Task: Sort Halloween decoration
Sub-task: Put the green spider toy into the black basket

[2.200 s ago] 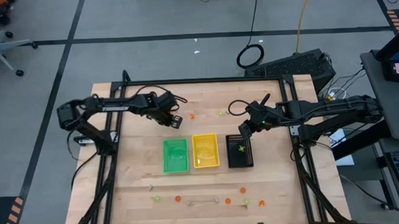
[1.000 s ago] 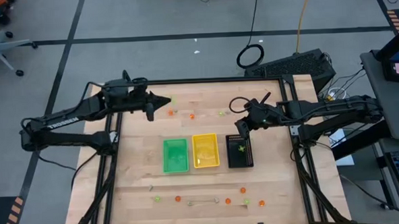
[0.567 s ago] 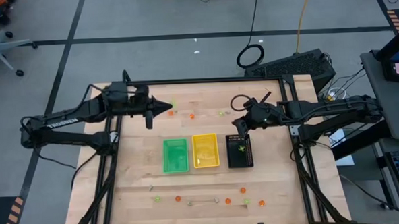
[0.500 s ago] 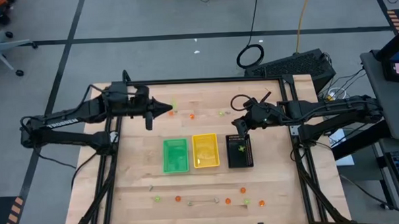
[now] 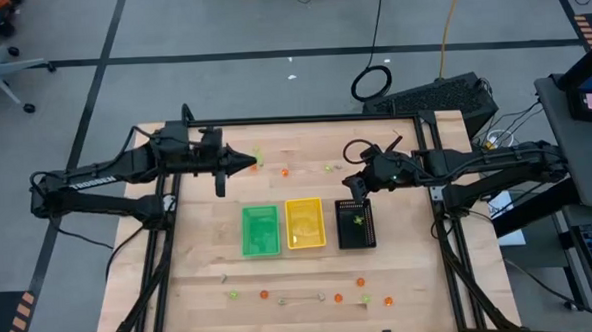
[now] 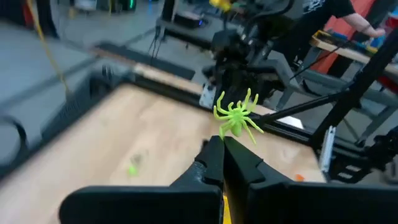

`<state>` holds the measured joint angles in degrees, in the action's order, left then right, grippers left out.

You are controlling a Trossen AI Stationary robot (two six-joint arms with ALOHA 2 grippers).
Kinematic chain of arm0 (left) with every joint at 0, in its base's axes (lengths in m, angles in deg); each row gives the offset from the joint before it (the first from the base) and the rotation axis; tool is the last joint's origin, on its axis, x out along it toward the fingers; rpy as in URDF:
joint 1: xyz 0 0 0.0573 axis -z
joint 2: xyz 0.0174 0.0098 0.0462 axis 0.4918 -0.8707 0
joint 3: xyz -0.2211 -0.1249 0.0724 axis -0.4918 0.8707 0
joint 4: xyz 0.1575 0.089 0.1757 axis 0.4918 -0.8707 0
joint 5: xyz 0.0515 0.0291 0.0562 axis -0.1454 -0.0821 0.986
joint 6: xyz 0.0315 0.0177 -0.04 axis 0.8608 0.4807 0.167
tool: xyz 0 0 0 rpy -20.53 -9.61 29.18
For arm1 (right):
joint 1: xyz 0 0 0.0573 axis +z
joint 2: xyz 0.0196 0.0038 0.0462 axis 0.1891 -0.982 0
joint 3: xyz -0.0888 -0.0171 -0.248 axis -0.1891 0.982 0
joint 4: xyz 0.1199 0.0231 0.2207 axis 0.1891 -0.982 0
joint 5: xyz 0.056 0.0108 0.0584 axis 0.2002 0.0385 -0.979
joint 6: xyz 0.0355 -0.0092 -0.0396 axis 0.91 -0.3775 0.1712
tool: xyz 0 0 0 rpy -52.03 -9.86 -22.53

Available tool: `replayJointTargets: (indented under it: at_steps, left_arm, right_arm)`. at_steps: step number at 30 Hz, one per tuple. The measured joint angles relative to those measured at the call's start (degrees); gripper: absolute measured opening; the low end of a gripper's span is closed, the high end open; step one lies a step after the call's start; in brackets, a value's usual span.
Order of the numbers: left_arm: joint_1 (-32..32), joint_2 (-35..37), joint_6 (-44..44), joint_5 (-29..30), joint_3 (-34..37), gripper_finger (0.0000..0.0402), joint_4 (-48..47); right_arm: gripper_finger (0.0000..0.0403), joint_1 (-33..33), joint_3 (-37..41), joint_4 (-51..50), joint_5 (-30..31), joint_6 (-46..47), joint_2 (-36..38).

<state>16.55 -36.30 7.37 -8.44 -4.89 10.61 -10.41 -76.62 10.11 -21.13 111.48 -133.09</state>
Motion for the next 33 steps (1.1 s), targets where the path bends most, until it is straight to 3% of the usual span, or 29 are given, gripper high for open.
replayJointTargets:
  at_steps: [10, 24, 33]
  left_arm:
    - [0.0, 0.0, 21.2, 0.0, 0.0, 0.0, 6.0]
    - [0.0, 0.0, 36.1, 0.0, 0.0, 0.0, 5.9]
    - [0.0, 0.0, 37.8, 0.0, 0.0, 0.0, 5.8]
  right_arm:
    - [0.0075, 0.0, 0.0, -0.1, 0.0, -1.2, 0.0]
    - [0.0075, 0.0, 0.0, -0.1, -0.7, -0.8, 0.0]
    - [0.0075, 0.0, 0.0, -0.1, -2.9, -0.1, 0.0]
